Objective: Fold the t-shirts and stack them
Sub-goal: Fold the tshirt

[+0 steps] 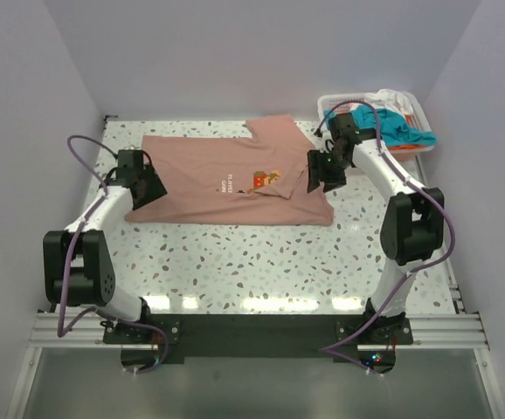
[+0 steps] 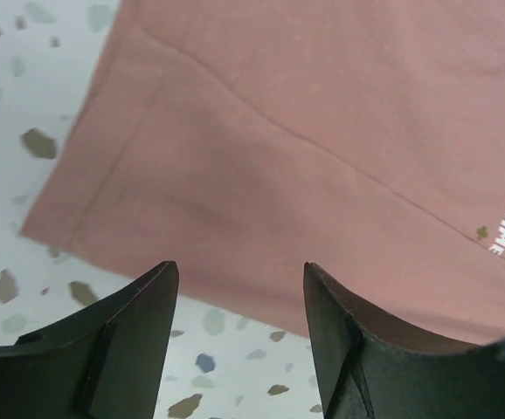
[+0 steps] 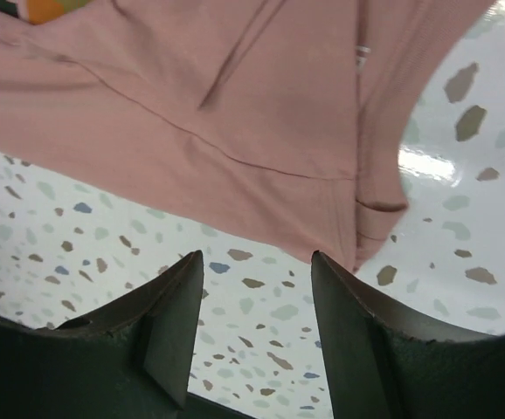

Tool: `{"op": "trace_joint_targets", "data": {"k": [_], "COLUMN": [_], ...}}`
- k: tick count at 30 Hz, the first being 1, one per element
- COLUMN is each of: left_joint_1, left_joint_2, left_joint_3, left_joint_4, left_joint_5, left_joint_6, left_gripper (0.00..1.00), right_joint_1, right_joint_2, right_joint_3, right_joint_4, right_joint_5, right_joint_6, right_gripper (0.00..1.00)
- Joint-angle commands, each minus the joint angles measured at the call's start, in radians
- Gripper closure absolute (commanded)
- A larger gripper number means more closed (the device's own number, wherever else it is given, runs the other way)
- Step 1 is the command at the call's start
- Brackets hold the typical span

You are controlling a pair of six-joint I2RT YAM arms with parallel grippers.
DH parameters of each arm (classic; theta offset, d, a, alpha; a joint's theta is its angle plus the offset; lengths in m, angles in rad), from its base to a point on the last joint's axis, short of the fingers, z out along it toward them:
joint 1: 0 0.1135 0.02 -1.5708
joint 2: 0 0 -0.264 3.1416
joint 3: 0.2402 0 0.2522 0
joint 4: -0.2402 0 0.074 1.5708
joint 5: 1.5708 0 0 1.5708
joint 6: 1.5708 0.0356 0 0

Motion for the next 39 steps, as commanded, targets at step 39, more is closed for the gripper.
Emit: {"op": "trace_joint_targets", "data": {"k": [39], "left_joint_1": [-0.021], "left_joint_2": [0.187], "left_joint_3": [0.021], "left_joint_4": [0.109], "left_joint_5": [0.053], "left_joint_6": [-0.051], "left_gripper": [0.33], "right_joint_1": [0.101], "right_joint_2": [0.37], "right_joint_3": [0.192], "right_joint_4": [0.199], "right_joint_5": [-0.152], "right_joint_6": [-0.008], "right_gripper": [0.79]}}
